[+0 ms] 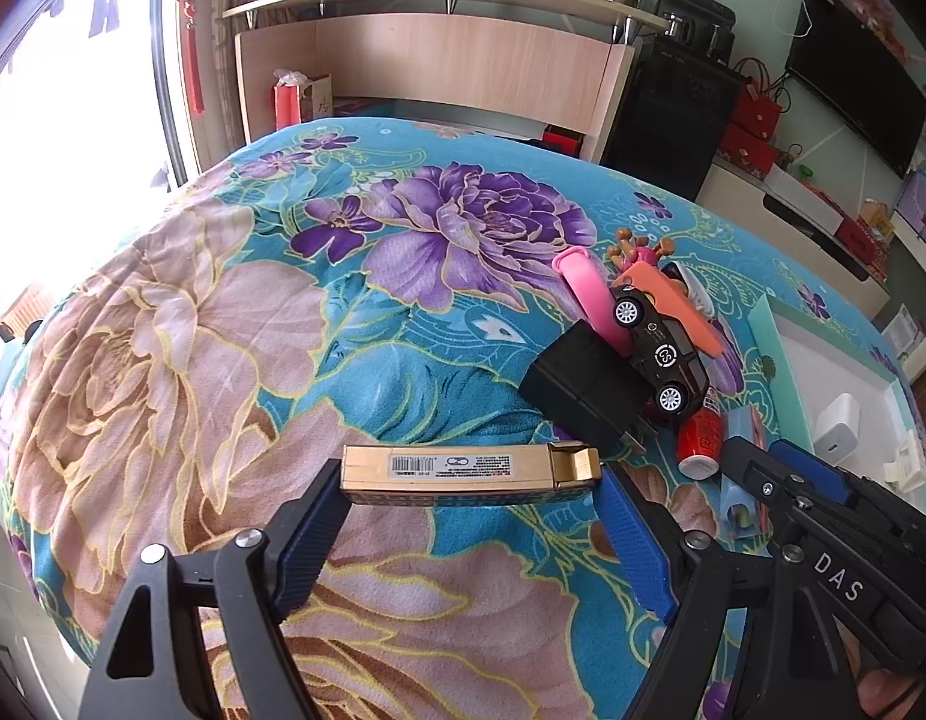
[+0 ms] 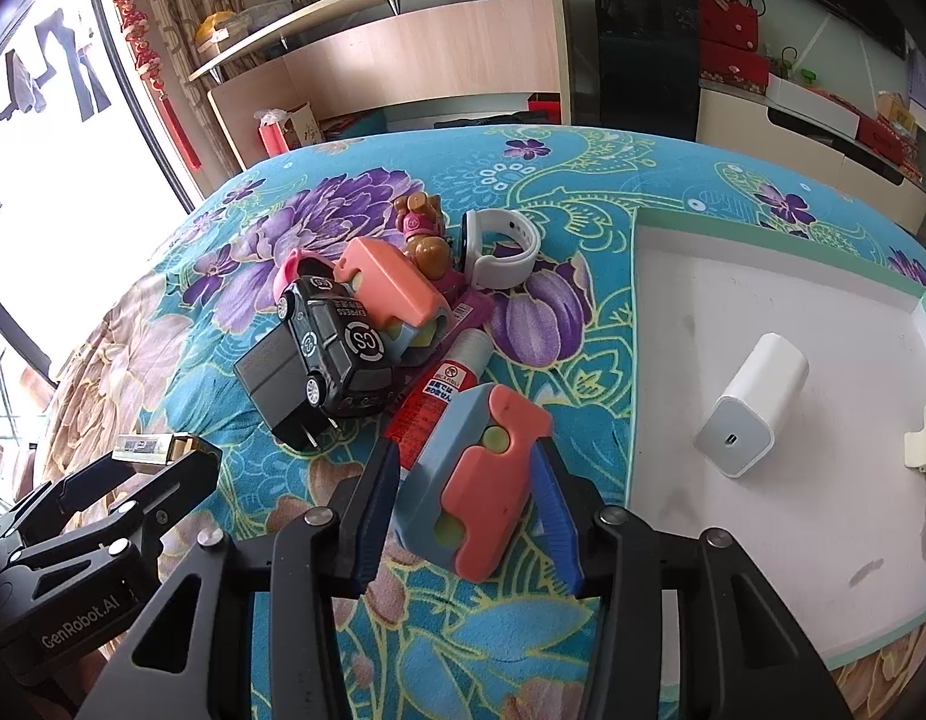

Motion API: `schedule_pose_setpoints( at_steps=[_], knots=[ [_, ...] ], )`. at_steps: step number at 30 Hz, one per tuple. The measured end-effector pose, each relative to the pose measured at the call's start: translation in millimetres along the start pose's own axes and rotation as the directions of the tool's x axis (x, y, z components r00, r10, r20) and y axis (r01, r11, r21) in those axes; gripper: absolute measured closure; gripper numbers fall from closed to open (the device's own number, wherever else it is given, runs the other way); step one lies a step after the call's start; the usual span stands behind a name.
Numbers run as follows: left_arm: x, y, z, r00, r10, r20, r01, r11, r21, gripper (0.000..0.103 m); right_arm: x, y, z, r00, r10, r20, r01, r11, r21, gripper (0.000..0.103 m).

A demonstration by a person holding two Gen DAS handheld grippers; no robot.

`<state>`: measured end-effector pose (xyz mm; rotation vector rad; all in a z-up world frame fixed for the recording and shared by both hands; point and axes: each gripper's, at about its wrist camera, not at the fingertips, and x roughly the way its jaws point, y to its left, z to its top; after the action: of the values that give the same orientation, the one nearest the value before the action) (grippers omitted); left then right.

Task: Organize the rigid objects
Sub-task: 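Grasp the pink-and-blue toy with the right tool while the left tool holds the harmonica box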

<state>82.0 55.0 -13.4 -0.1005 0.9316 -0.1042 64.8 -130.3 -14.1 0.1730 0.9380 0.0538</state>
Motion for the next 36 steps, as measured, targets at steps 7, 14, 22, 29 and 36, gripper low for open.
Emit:
schedule_pose_setpoints(
  at_steps=[7,14,22,29,36],
  knots=[
    [0.3,-0.8,-0.1,1.0,0.001,-0.002,-0.001,1.0,0.001,0.019,2.9,-2.3,0.3,1.0,0.0,-0.021,0.0,1.0,0.016,0.056],
    [0.2,-0.5,0.0,1.0,0.002,0.0,-0.002,1.0,-0.001,0.019,0.0,-1.0,-5.7,0.999,0.012,-0.049,-0.011,1.0,0.022,0.056],
    [0.6,2.0,-0.5,1.0,0.005,-0.002,-0.005,1.0,-0.004,0.019,-3.6,6.1,-11.4,0.997,-0.012,-0.08,0.012,1.0,-0.003,0.057],
    [1.9,3.4,-0.6,1.0,0.007,-0.007,-0.007,1.0,-0.003,0.019,-3.4,8.7,-14.2,0.993,-0.036,-0.109,0.035,0.999,-0.013,0.056],
    [3.0,2.9,-1.0,1.0,0.007,-0.012,-0.007,1.0,-0.001,0.019,2.4,11.9,-16.3,0.99,-0.062,-0.124,0.058,0.998,-0.033,0.057]
  ],
)
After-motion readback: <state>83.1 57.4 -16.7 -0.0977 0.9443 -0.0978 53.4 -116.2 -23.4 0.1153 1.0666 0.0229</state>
